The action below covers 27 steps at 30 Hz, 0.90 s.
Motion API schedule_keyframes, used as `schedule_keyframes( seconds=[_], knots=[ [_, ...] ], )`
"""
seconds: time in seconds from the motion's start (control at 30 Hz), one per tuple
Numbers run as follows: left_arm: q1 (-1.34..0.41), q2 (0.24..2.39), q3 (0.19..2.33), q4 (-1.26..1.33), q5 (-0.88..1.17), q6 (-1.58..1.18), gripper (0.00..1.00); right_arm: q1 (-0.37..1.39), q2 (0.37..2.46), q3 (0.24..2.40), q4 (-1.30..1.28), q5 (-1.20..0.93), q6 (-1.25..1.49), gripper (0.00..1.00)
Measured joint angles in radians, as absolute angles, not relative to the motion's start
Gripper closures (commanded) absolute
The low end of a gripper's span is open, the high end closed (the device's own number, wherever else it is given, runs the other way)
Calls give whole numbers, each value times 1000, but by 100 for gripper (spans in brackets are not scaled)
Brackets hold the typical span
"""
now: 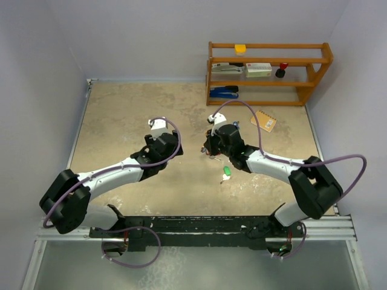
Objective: Put the keys on the keyring
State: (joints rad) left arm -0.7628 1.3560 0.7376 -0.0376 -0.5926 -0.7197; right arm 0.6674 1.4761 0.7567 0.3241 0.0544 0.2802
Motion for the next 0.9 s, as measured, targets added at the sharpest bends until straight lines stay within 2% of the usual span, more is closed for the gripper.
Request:
schedule_keyframes(
  seconds=[0.23,0.33,0.43,0.53,0.7,0.9],
  knots=[
    [-759,1331,721,-70,-635,-724,24,667,1604,834,372,-45,284,100],
    [-759,1331,717,-82,-638,-726,24,668,1640,855,386,-70,288,68],
    [-759,1332,705,-88,-640,-737,24,669,1656,855,398,-77,295,51],
    [-759,1341,698,-93,-642,-745,24,669,1655,855,415,-74,303,39],
    [-759,1381,690,-93,-644,-751,24,669,1630,854,423,-58,303,37],
    [-759,1442,688,-92,-645,-759,24,669,1497,803,420,-17,303,36]
  ],
)
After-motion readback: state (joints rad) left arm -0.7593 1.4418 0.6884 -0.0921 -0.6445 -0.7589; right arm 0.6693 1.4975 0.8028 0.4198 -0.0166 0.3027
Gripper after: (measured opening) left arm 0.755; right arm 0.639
